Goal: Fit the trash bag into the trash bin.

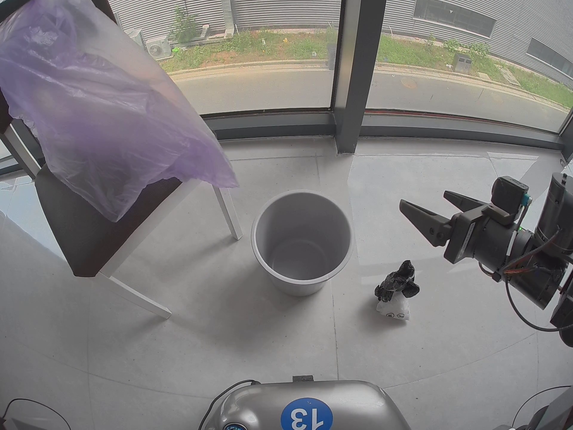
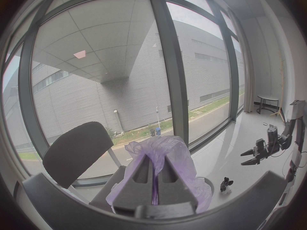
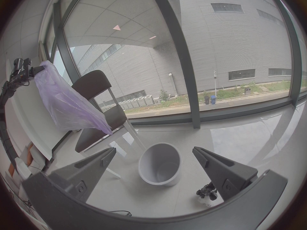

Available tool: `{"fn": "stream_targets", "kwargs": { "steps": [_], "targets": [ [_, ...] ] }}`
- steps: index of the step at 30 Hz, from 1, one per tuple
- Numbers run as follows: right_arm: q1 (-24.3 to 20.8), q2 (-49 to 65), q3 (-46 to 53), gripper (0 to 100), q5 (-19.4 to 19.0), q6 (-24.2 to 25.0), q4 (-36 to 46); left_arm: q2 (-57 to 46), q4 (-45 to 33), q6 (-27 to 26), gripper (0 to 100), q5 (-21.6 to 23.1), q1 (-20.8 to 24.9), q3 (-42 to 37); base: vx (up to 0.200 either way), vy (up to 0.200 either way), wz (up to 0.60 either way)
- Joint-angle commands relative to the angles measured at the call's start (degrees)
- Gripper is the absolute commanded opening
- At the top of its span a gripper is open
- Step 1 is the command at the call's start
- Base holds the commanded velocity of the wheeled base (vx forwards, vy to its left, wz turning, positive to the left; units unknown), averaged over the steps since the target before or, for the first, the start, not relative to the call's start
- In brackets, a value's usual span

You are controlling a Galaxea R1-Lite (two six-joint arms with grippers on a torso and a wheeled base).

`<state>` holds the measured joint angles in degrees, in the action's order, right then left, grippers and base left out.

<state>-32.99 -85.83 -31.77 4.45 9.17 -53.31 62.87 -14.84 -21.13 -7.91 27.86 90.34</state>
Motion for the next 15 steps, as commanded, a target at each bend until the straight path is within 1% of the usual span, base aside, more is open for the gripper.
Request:
{"fn": "stream_targets", "kwargs": {
  "steps": [1,6,11,15],
  "targets": [
    [-2.0,-3.6,-0.4,100,0.1,0.3,-2.7,-1.9,-0.8,-0.3,0,-0.1,3.5,-0.8,0.0,0.0,0.0],
    [-2.4,-5.8,0.0,100,0.1,0.1,-6.0,-2.4,-1.9,-0.3,0,0.0,5.3,-1.0,0.0,0.0,0.0],
    [-3.4,-6.7,-1.7,100,0.1,0.3,-6.5,-2.6,-2.0,-0.4,0,0.0,6.6,-1.0,0.0,0.0,0.0],
    [-3.8,-8.4,-4.2,100,0.1,0.9,-6.5,-3.4,-2.0,-0.3,0,0.0,9.9,-1.7,0.0,0.0,0.0]
  ]
}}
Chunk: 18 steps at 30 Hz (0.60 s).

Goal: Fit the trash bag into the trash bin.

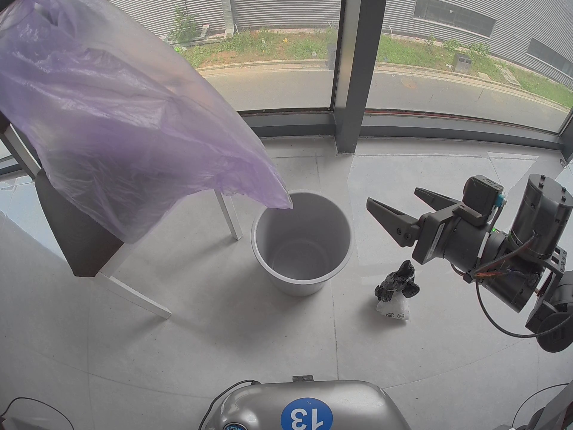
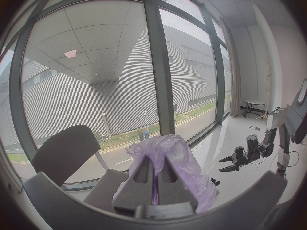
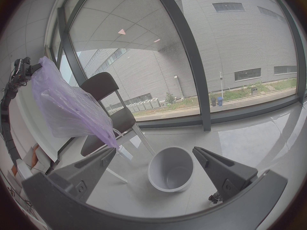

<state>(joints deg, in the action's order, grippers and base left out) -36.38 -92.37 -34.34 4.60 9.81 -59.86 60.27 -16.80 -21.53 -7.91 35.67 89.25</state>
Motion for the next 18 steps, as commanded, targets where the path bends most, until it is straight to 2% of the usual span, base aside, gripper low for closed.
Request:
{"fn": "stream_targets", "kwargs": {
  "steps": [1,8,13,14,18],
  "targets": [
    [-0.4,-2.2,-2.0,100,0.0,0.5,-0.2,-1.1,0.1,0.0,0,0.0,2.9,-1.0,0.0,0.0,0.0],
    [-3.4,-5.4,-3.0,100,0.1,2.6,-6.2,-1.9,0.5,-1.9,0,0.0,6.4,-2.6,0.0,0.0,0.0],
    [-6.2,-8.4,-3.1,100,1.3,2.8,-9.8,-1.9,0.6,-1.9,0,0.0,7.0,-2.6,0.0,0.0,0.0],
    [-7.8,-9.3,-3.1,100,2.4,2.8,-10.7,-1.9,0.6,-1.9,0,0.0,7.0,-2.7,0.0,0.0,0.0],
    [-11.9,-10.6,-2.5,100,2.9,3.5,-11.0,-1.9,0.6,-1.9,0,0.0,7.0,-2.8,0.0,0.0,0.0]
  ]
}}
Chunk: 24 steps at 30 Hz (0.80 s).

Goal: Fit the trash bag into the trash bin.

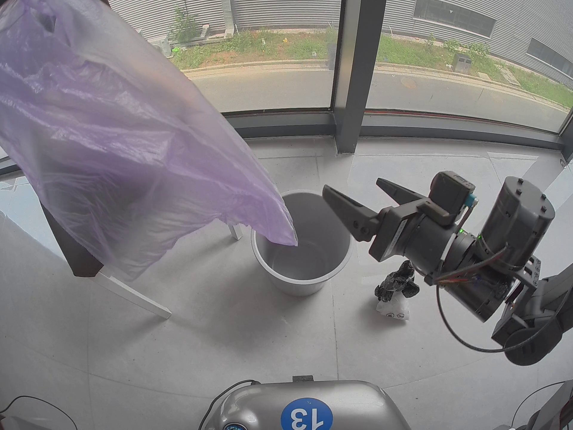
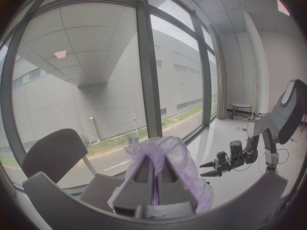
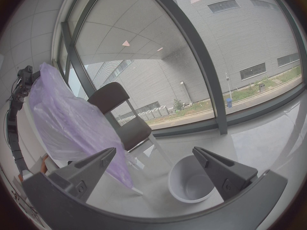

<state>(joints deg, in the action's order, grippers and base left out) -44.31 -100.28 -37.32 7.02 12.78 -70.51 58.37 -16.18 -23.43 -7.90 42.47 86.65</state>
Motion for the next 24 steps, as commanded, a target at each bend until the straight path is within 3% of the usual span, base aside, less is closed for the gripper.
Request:
{"fn": "stream_targets", "kwargs": {
  "steps": [1,5,14,24],
  "targets": [
    [-4.9,-2.9,0.5,100,0.5,0.7,-0.3,0.0,-0.1,0.0,0,0.0,0.2,-0.2,0.0,0.0,0.0],
    [-7.5,-4.7,-0.4,100,2.3,0.7,-0.3,-0.1,0.0,0.0,0,0.0,0.2,-0.7,0.0,0.0,0.0],
    [-8.7,-10.1,-4.2,100,2.9,0.7,-0.4,-1.1,0.0,0.0,0,0.2,0.2,-1.6,0.0,0.0,0.0],
    [-8.1,-2.0,-5.3,100,3.4,0.5,0.1,-1.7,0.0,0.0,0,0.0,0.2,-2.8,0.0,0.0,0.0]
  ]
}}
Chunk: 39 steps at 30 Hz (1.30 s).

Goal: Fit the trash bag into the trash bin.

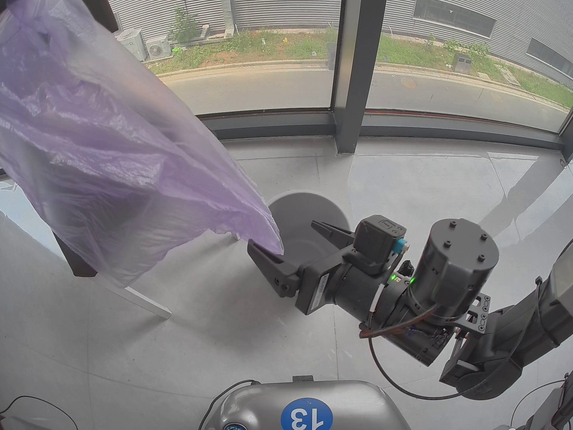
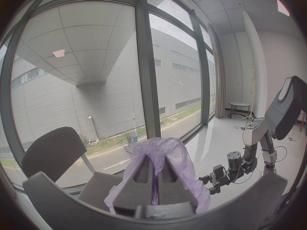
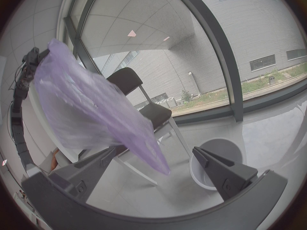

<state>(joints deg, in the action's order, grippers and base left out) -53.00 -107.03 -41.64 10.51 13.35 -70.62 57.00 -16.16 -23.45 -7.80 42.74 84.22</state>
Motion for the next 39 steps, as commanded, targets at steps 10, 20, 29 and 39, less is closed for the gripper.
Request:
{"fn": "stream_targets", "kwargs": {
  "steps": [10,20,29,39],
  "targets": [
    [0.7,4.6,-9.2,100,0.1,0.0,2.6,-0.5,0.1,-0.4,0,0.0,0.1,-0.9,0.0,0.0,0.0],
    [-2.4,2.5,-15.0,100,-0.1,0.0,5.6,-0.3,0.6,-0.5,0,-0.1,0.0,-1.1,0.0,0.0,0.0],
    [-4.2,3.2,-13.6,100,0.0,0.1,5.6,-0.3,0.6,-0.5,0,-0.5,0.0,-1.3,0.0,0.0,0.0],
    [0.1,6.8,-10.9,100,-0.5,-0.3,9.3,1.0,0.2,0.6,0,-0.3,4.8,0.9,0.0,0.0,0.0]
  ]
}}
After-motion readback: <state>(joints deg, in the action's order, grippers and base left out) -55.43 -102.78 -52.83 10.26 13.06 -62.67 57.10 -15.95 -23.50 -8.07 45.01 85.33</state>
